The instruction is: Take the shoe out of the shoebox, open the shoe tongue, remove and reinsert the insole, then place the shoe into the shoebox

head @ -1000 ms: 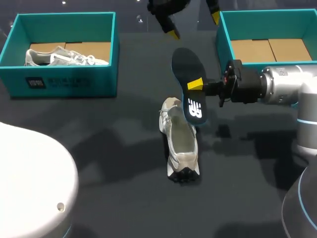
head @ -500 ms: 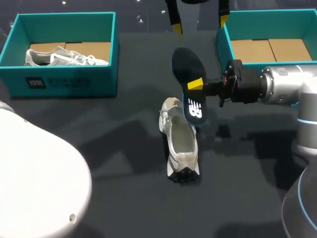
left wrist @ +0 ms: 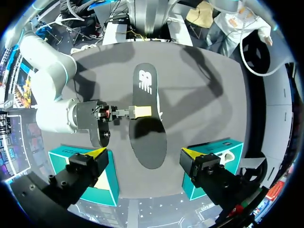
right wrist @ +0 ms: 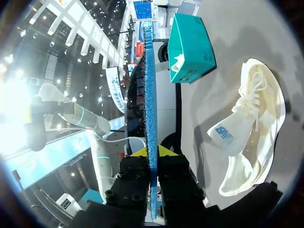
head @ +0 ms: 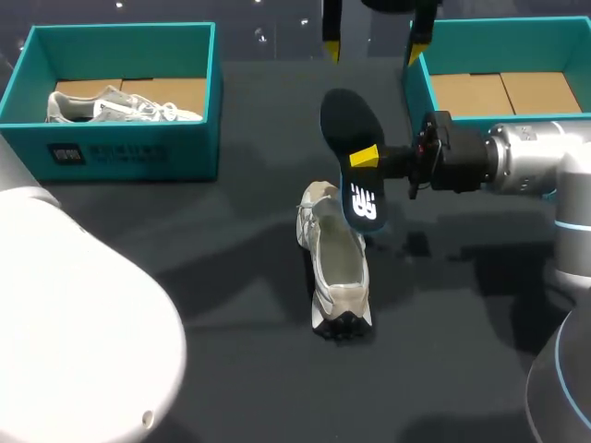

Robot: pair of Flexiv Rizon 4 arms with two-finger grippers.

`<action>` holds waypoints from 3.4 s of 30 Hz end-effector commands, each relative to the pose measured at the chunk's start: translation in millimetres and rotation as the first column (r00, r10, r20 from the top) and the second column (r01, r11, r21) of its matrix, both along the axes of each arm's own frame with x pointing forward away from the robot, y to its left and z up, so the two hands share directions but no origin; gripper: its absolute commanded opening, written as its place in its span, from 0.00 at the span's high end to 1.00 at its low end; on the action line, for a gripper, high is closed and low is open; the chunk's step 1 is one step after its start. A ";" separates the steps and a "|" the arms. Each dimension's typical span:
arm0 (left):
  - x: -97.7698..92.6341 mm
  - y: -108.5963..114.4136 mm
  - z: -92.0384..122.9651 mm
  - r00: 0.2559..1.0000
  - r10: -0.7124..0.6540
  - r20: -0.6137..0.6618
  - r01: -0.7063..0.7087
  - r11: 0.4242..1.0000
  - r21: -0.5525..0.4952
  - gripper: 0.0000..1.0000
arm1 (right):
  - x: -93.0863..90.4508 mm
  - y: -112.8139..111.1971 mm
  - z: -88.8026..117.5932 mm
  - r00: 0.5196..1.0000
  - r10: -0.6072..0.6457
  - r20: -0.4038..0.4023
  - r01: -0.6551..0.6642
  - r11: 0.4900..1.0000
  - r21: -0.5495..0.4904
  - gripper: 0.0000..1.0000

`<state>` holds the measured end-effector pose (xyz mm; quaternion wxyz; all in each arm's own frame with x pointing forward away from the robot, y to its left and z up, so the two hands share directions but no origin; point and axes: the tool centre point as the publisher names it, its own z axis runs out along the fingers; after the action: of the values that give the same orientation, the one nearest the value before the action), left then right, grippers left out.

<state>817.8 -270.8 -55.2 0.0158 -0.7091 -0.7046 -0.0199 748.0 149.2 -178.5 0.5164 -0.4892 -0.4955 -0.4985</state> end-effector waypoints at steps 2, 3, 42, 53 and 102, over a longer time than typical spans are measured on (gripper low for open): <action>1.5 -1.5 -6.6 1.000 0.000 -0.005 0.000 1.000 -0.002 0.00 | -0.7 0.9 -0.5 1.000 -0.002 0.000 0.002 1.000 0.000 1.00; 1.6 -1.8 -7.5 1.000 0.000 -0.007 0.000 1.000 -0.003 0.00 | -0.7 0.9 -0.5 1.000 -0.002 0.000 0.002 1.000 0.000 1.00; -14.6 77.4 -34.4 0.990 0.141 -0.005 -0.106 0.715 -0.691 0.00 | -0.7 0.9 -0.5 1.000 -0.002 0.000 0.002 1.000 0.000 1.00; -19.8 91.1 -35.4 0.989 0.147 0.003 -0.085 0.588 -0.804 0.00 | -0.7 0.9 -0.5 1.000 -0.002 0.000 0.002 1.000 0.000 1.00; -27.2 89.6 -108.0 0.982 0.182 -0.059 -0.093 0.184 -0.978 0.00 | -0.7 0.9 -0.5 1.000 -0.002 0.000 0.002 1.000 0.000 1.00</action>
<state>790.5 -171.9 -152.7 -0.4325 -0.5118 -0.6348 0.3847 748.0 149.2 -178.4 0.5164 -0.4892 -0.4954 -0.4985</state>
